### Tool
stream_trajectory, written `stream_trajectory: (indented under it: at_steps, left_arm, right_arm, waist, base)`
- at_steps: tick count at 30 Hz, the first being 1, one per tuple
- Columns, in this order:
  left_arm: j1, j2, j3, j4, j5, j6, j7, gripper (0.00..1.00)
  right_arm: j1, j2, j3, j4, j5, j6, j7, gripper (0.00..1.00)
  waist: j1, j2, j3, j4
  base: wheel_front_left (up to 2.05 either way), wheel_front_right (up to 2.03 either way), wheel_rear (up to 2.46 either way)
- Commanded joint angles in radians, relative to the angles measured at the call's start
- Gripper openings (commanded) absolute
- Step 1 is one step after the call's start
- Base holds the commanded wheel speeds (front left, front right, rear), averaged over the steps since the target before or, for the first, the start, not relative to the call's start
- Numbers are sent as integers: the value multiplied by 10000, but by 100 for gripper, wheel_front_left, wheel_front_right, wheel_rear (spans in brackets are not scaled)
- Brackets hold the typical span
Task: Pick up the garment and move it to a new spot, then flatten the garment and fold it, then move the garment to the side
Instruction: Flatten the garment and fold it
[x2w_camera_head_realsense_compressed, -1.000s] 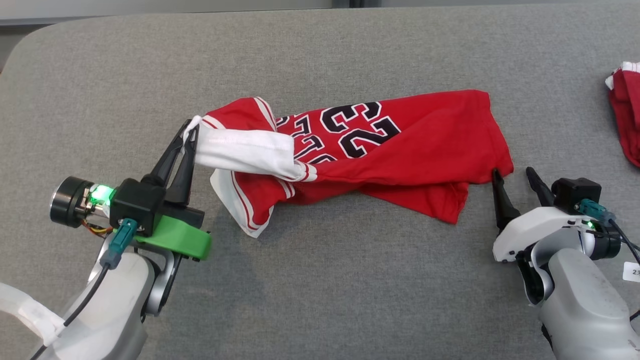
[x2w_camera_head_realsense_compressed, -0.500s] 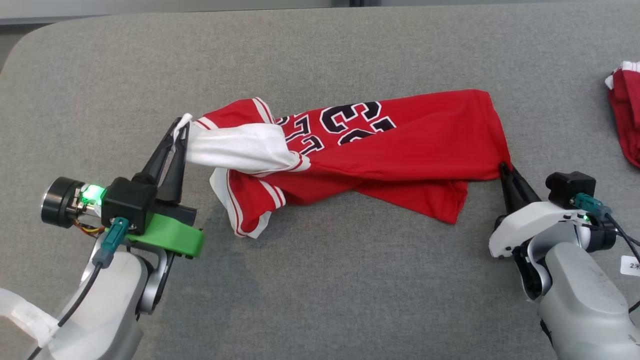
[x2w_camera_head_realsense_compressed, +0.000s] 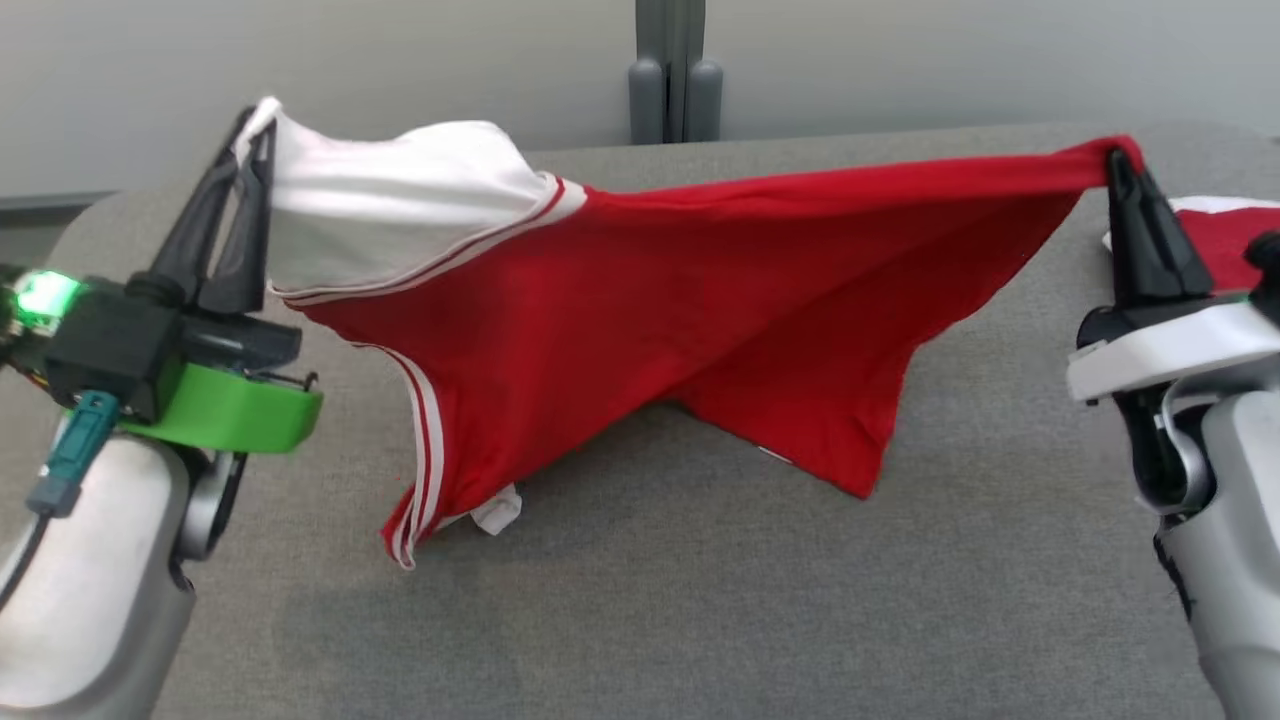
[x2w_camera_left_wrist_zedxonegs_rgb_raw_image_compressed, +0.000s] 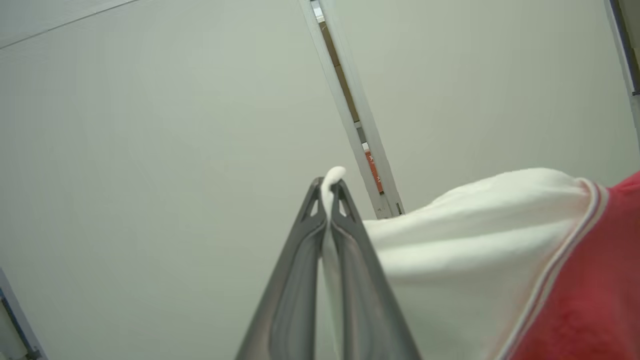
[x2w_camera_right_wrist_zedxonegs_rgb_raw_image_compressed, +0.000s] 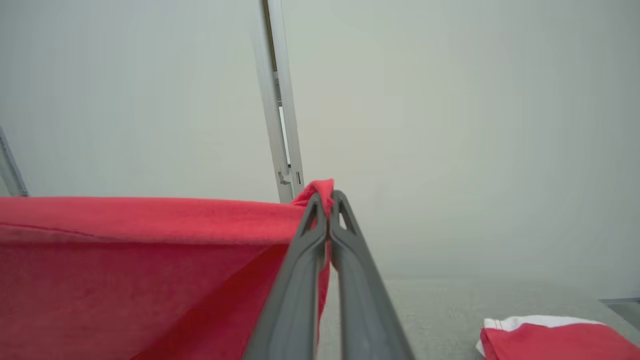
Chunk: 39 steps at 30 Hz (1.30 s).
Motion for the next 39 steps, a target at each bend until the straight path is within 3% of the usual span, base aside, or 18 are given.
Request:
stream_trajectory:
  at_steps: [1,7,10,16,22,25,30,34,39]
  left_arm:
    - [-381,239,96,-190,101,-69,54,0]
    - [-1952,718,247,-799,468,-339,635,0]
    - [-2827,589,140,-609,411,-579,872,0]
    - [-4671,289,-245,1078,438,-1311,1187,0]
    - [-7077,-121,-929,3473,923,-1888,926,0]
    - [-8530,-586,-1015,4508,1129,-1909,494,0]
    - [-10863,-1223,-957,5944,1776,-1396,-9,0]
    - [-11889,-1231,-777,5072,2306,-1083,-22,0]
    - [-11175,-1023,-324,3775,2201,-953,-11,0]
  right_arm:
    - [-210,-210,-43,-266,146,-14,-7,0]
    - [-1088,-592,-281,-1196,425,-14,292,0]
    - [-1546,-577,-455,-1237,440,-14,681,0]
    - [-3170,-362,-157,-565,105,-12,1372,0]
    - [-5876,-29,462,1261,-508,-11,1546,0]
    - [-7268,-18,536,2240,-797,-12,1386,0]
    - [-9615,-30,430,3868,-1408,-12,690,0]
    - [-11060,0,234,4569,-1966,-12,167,0]
    - [-11563,-124,333,4918,-2366,-12,-18,0]
  waist:
    - [0,0,-844,-438]
    - [0,0,-1029,-563]
    - [0,0,-1019,-531]
    - [0,0,-225,-570]
    - [0,0,1847,-559]
    - [0,0,2898,-380]
    - [0,0,4251,-174]
    - [0,0,5059,-88]
    - [0,0,5684,282]
  base:
    - [0,0,0]
    - [0,0,0]
    - [0,0,0]
    - [0,0,0]
    - [0,0,0]
    - [0,0,0]
    - [0,0,0]
    - [0,0,0]
    - [0,0,0]
